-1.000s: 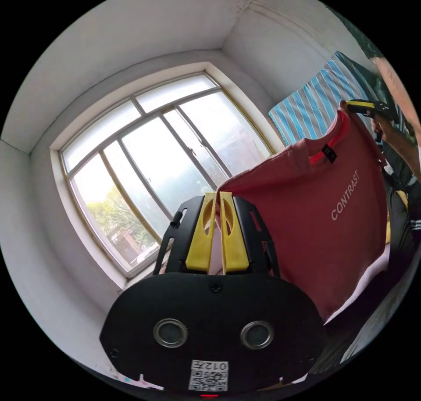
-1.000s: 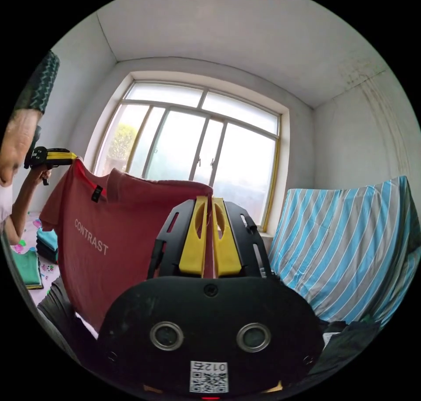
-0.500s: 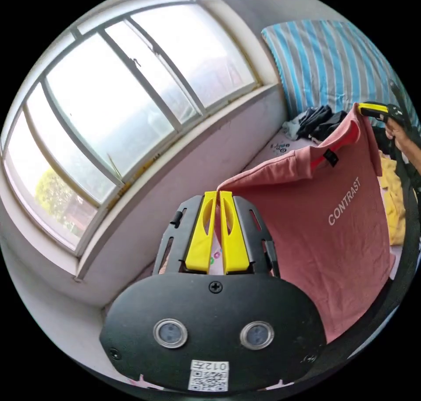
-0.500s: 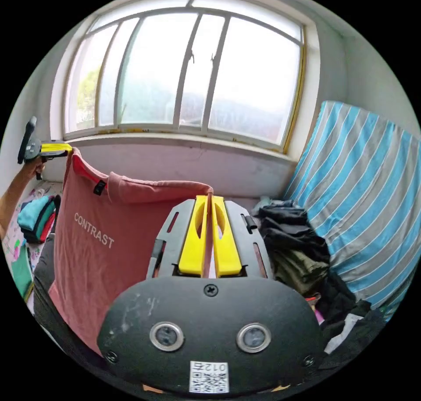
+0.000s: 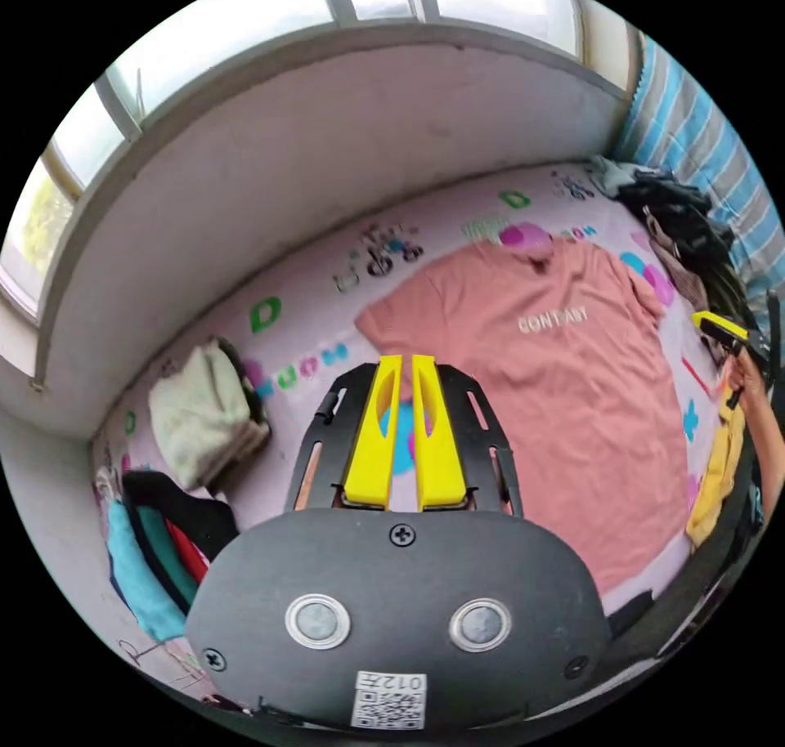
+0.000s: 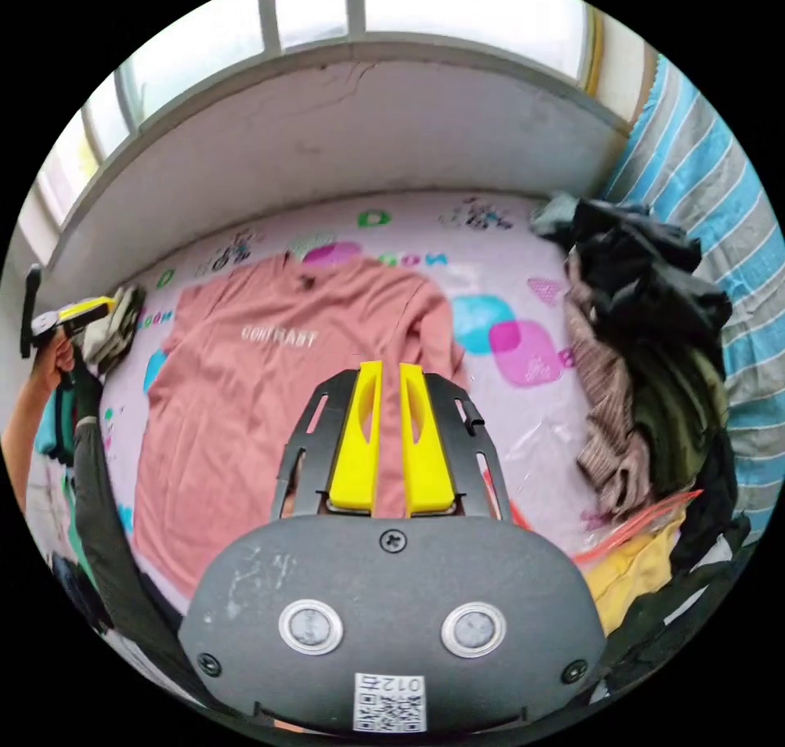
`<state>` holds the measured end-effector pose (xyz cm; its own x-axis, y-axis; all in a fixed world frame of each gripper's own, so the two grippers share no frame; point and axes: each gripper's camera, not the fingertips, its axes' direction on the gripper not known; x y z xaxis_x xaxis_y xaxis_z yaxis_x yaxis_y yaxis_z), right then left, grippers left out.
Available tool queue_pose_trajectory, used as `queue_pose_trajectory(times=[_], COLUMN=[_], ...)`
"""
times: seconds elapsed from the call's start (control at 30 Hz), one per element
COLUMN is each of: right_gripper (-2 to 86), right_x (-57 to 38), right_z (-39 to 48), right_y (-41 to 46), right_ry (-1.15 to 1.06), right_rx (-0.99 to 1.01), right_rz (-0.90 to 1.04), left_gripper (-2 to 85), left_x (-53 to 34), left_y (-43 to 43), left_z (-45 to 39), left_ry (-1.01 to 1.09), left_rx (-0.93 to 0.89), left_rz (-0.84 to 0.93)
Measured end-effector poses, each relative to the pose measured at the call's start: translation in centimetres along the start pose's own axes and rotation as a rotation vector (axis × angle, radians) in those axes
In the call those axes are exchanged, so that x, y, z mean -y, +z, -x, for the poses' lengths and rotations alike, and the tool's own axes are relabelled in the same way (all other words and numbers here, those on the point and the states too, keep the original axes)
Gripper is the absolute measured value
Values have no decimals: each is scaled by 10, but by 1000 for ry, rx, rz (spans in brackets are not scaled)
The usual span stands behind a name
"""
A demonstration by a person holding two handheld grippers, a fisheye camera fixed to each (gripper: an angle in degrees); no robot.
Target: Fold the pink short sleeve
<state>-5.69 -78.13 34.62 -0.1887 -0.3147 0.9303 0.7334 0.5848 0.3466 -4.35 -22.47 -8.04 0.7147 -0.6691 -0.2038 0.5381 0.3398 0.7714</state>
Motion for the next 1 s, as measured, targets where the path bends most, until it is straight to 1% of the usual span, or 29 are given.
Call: queue_pose_trajectory(times=[0.03, 0.1, 0.17, 0.23, 0.3, 0.43, 0.5, 0.63, 0.7, 0.8, 0.93, 1.0], right_gripper=[13, 4, -1, -4, -5, -5, -6, -8, -9, -9, -8, -8], right_x=[-26, -66, -104, -142, -163, -186, -189, -188, -187, -182, -180, -180], right_z=[-7, -17, -29, -41, -51, -70, -72, -74, -76, -87, -99, -99], right_y=[9, 17, 21, 29, 36, 64, 78, 108, 120, 133, 151, 158], right_ry=[-5, 6, 26, 27, 30, 63, 60, 38, 32, 62, 96, 100], right_rx=[50, 96, 114, 127, 127, 115, 105, 64, 35, 35, 44, 35], right_rz=[39, 98, 165, 277, 345, 440, 453, 441, 429, 424, 433, 448], left_gripper=[3, 4, 5, 6, 6, 6, 6, 5, 4, 2, 1, 0], left_x=[-6, -31, -47, -59, -64, -54, -42, -18, -2, 17, 39, 51], left_y=[6, 25, 33, 42, 61, 93, 120, 150, 172, 190, 208, 219], left_z=[0, -7, -18, -31, -51, -71, -78, -85, -90, -94, -98, -101], left_ry=[3, 25, 47, 79, 119, 140, 145, 132, 135, 154, 204, 263], left_rx=[-40, -192, -240, -260, -248, -208, -136, -141, -101, -77, -61, -28], left_rz=[20, 96, 132, 171, 254, 338, 402, 451, 496, 509, 533, 559])
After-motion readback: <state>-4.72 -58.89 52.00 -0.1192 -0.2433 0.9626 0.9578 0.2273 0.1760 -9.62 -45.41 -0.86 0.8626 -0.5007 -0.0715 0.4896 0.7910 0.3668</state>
